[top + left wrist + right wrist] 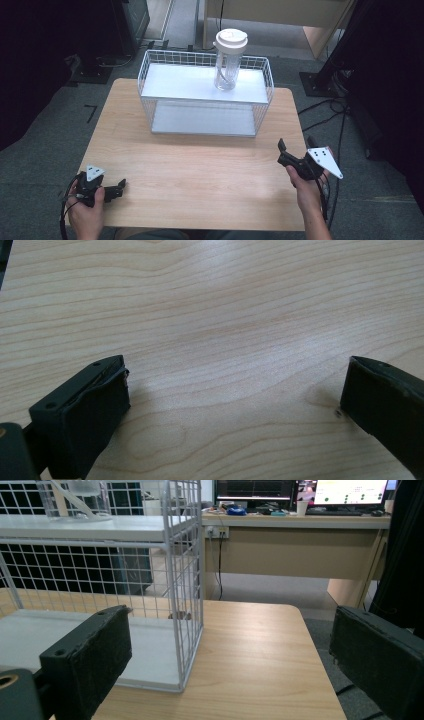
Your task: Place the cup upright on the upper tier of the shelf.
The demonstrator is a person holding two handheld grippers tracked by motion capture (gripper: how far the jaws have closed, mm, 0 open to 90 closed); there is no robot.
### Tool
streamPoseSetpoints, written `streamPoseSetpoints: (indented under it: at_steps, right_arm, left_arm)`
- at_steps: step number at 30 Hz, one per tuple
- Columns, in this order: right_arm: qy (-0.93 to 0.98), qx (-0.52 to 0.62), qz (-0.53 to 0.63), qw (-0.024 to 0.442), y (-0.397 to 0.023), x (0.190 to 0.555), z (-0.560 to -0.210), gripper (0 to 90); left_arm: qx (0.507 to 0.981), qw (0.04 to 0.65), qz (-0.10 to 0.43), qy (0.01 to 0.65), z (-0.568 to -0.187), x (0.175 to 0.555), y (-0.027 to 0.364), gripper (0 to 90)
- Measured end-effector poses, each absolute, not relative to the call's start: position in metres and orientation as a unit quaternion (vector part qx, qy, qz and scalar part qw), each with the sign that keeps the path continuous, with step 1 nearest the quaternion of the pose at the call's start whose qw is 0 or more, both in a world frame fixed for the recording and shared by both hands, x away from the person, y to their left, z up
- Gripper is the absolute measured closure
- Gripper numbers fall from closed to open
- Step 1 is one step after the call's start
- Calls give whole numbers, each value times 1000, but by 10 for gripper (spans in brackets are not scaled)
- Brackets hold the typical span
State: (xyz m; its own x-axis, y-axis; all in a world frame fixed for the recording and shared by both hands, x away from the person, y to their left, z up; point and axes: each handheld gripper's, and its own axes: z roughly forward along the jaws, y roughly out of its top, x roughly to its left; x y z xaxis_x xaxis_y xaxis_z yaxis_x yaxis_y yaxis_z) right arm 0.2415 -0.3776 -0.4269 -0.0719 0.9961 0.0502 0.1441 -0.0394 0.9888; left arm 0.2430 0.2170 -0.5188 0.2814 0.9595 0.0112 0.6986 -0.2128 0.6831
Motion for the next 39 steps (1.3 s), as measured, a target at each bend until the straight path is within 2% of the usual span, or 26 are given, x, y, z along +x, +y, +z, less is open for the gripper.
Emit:
streamPoseSetpoints:
  at_steps: [28,37,39]
  right_arm:
    - [563,589,417,403,-419,193,-500,53]
    - [597,613,354,377,-430,191,-518,62]
    - [612,614,346,358,-431,190,-520,65]
  left_arm:
    - [746,291,224,556,-519,243,217,0]
    - [746,291,224,556,-519,243,217,0]
    - [746,291,224,556,-519,243,217,0]
